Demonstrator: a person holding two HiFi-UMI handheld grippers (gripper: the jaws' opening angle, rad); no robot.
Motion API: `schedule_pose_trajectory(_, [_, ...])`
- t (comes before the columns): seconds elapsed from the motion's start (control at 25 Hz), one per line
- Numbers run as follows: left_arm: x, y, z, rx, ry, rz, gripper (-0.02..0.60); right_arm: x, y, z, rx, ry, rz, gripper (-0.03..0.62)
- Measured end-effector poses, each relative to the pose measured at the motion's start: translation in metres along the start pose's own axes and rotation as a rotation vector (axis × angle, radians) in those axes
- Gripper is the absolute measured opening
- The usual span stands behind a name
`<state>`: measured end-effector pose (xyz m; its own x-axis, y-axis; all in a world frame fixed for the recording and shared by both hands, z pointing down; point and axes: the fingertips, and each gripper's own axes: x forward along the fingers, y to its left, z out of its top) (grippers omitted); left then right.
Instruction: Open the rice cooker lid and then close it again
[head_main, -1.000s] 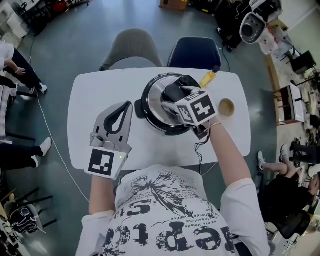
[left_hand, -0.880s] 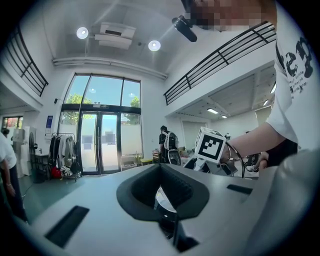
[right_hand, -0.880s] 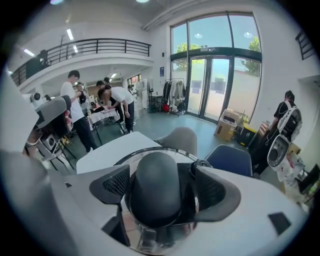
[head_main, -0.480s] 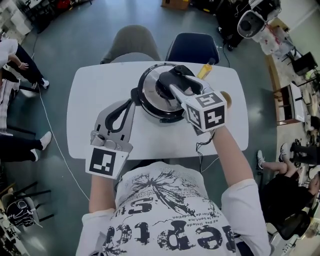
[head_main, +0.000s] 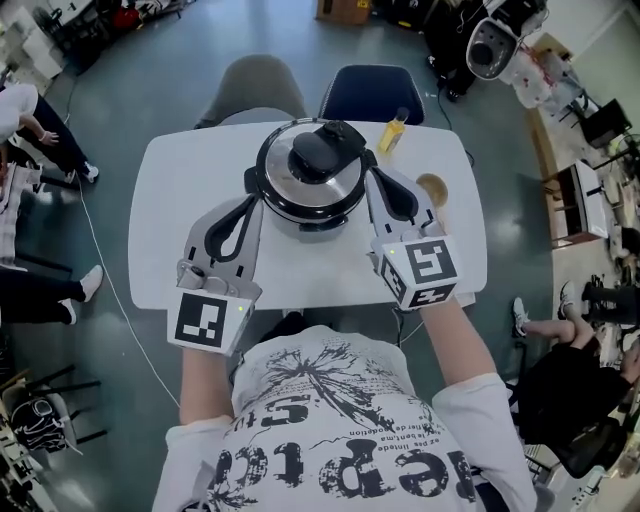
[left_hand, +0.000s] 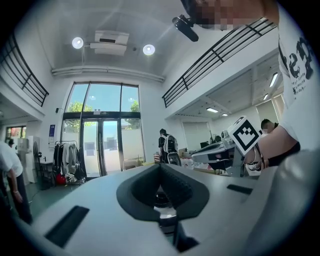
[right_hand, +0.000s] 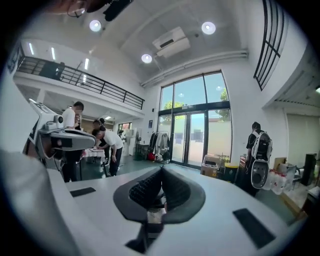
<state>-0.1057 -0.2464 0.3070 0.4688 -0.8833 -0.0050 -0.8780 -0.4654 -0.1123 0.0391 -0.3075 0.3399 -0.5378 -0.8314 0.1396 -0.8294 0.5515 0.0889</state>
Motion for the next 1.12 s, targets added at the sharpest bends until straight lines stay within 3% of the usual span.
schedule_pose_trajectory(0.44, [-0.007, -0.032, 0.013, 0.016, 0.004, 0.017, 0.012, -0.07, 0.0, 0.009, -0.018, -0.172, 0.035, 0.012])
schedule_pose_trajectory(1.12, [-0.02, -0.03, 0.013, 0.011, 0.008, 0.054, 0.012, -0.071, 0.026, 0.021, -0.06, -0.167, 0.175, 0.011])
